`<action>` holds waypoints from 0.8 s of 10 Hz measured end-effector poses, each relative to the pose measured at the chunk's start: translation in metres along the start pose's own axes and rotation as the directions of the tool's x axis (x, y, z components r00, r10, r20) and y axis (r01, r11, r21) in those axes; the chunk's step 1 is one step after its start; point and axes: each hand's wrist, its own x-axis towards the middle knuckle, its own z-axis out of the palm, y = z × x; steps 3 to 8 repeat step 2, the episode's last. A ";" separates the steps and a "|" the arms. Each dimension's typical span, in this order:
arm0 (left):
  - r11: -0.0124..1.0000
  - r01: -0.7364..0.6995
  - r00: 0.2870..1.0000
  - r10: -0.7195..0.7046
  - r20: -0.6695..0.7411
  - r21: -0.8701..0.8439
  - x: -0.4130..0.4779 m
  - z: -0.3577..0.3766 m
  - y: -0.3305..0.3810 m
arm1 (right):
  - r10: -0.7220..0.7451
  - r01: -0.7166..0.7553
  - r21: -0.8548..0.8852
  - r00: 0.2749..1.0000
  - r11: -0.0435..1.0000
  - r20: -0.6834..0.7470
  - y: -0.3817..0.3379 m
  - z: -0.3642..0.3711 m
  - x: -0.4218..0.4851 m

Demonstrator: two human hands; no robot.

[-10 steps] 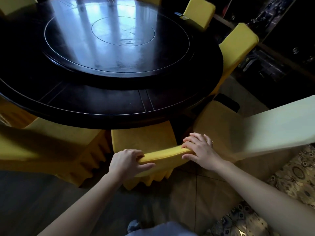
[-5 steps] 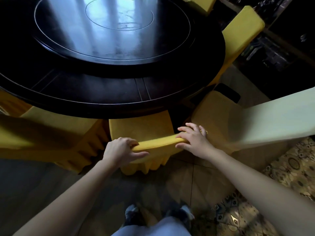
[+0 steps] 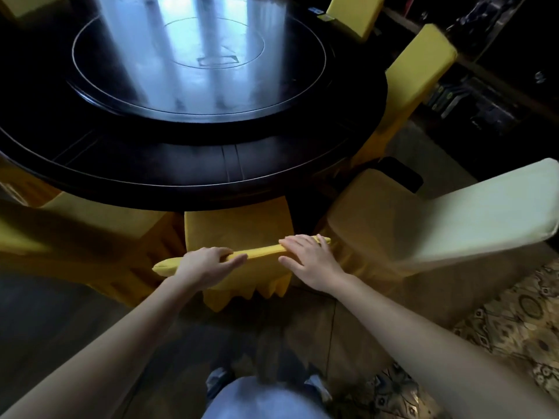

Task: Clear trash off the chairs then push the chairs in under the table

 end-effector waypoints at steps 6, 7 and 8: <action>0.964 -0.265 0.964 0.264 -0.017 -0.023 0.000 0.029 0.122 | 0.035 -0.035 -0.001 0.999 0.999 -0.038 0.069 -0.022 -0.050; 0.964 -0.265 0.964 0.264 -0.017 -0.023 0.000 0.029 0.122 | 0.035 -0.035 -0.001 0.999 0.999 -0.038 0.069 -0.022 -0.050; 0.964 -0.265 0.964 0.264 -0.017 -0.023 0.000 0.029 0.122 | 0.035 -0.035 -0.001 0.999 0.999 -0.038 0.069 -0.022 -0.050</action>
